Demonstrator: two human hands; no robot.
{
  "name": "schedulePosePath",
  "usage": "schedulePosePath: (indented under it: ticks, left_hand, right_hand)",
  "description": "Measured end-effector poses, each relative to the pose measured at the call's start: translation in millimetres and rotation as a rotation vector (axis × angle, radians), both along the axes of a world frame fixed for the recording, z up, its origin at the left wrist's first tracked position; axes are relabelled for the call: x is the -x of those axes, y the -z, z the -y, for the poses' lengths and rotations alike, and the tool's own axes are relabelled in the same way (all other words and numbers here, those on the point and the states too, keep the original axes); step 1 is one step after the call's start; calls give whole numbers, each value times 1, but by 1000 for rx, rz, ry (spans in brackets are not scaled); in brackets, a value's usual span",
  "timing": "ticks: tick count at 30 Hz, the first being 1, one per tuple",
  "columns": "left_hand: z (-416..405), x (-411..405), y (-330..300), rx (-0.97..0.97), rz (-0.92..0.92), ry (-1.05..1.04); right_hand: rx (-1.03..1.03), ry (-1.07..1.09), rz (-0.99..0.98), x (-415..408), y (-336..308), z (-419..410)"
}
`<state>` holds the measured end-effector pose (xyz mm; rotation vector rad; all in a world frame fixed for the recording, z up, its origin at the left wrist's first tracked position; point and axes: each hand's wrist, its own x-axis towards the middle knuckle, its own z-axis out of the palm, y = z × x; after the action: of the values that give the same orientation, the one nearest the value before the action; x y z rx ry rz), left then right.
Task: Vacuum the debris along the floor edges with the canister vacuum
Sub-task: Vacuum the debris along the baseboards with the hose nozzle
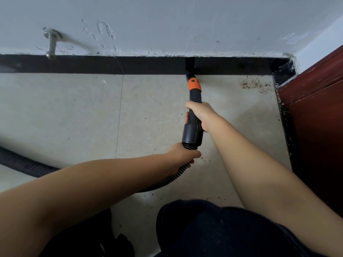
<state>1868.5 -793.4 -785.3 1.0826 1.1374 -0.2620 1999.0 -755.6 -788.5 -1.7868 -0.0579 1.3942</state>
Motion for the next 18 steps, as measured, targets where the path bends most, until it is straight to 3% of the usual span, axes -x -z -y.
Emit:
schedulePosePath:
  ticks: [6,18]
  left_hand:
    - [32,-9,4,-10,-20,176]
    - [61,-83,1,-58,36,496]
  right_hand:
    - [37,113,13,-12,0,50]
    - [43,564,-6,-89,4,129]
